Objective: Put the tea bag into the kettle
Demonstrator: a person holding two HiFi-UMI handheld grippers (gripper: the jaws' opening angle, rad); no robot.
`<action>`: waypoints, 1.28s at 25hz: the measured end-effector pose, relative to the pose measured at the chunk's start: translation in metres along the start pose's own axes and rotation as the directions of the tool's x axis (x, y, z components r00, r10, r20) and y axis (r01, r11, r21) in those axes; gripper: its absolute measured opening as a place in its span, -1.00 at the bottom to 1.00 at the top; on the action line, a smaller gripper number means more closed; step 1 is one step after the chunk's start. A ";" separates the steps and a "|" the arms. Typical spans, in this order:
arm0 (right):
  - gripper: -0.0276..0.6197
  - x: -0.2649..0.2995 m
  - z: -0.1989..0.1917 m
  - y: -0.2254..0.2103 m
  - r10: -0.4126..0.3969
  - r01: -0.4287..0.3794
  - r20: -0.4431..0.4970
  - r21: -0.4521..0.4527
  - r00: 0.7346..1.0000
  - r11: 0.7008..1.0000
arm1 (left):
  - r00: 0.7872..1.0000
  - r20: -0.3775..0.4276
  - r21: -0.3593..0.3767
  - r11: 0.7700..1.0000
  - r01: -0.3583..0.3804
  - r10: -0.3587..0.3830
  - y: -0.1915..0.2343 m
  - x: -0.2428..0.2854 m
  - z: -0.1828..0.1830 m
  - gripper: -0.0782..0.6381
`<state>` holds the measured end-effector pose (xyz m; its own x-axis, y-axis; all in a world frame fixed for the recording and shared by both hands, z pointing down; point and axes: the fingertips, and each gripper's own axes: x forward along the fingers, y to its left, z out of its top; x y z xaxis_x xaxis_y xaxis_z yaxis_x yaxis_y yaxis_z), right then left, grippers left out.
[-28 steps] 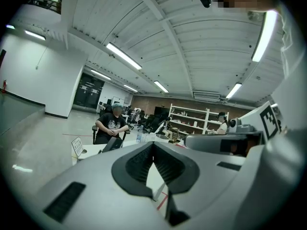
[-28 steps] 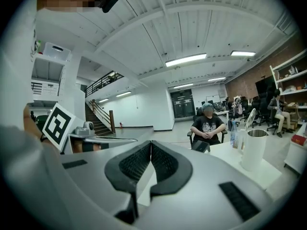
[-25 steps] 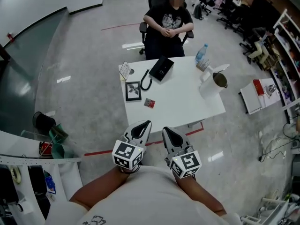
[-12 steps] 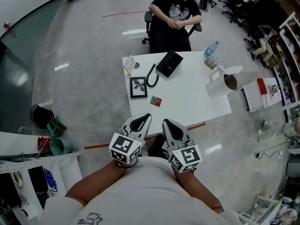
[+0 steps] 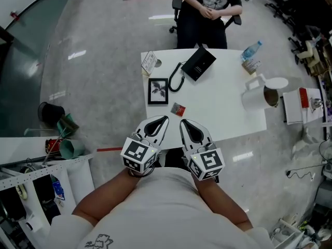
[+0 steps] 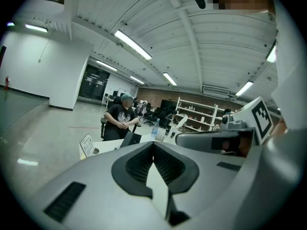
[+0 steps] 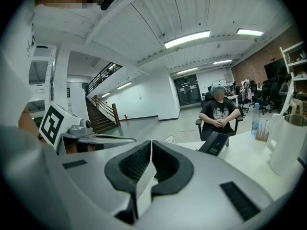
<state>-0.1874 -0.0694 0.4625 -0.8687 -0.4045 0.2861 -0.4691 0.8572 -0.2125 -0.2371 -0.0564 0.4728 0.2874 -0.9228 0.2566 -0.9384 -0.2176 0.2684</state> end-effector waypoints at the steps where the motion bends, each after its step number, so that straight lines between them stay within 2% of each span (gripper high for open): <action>1: -0.88 0.004 -0.003 -0.006 0.007 -0.007 -0.014 0.005 1.000 1.000 | 1.000 -0.009 -0.013 1.000 -0.005 0.005 0.003 0.008 -0.005 -0.76; 9: -0.87 0.046 -0.048 -0.056 0.034 -0.035 -0.147 -0.005 0.989 0.999 | 0.993 -0.093 -0.085 0.993 -0.087 0.079 0.041 0.063 -0.049 -0.76; 15: -0.68 0.087 -0.091 -0.091 0.045 -0.044 -0.217 0.011 0.975 0.999 | 0.978 -0.166 -0.123 0.982 -0.144 0.122 0.070 0.096 -0.095 -0.76; 22: -0.53 0.119 -0.162 -0.113 0.062 -0.070 -0.363 -0.009 0.930 0.998 | 0.960 -0.239 -0.188 0.963 -0.192 0.145 0.090 0.118 -0.155 -0.76; 30: -0.34 0.140 -0.221 -0.122 0.073 -0.086 -0.471 -0.006 0.879 0.996 | 0.950 -0.267 -0.256 0.939 -0.230 0.160 0.104 0.129 -0.194 -0.76; 32: -0.29 0.141 -0.234 -0.119 0.081 -0.095 -0.504 -0.001 0.860 0.995 | 0.947 -0.278 -0.275 0.932 -0.236 0.158 0.104 0.127 -0.202 -0.76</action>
<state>-0.2168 -0.1538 0.7472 -0.7047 -0.1172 0.6998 -0.3843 0.8921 -0.2376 -0.2589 -0.1320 0.7210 0.1773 -0.8203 0.5438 -0.8895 0.1028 0.4451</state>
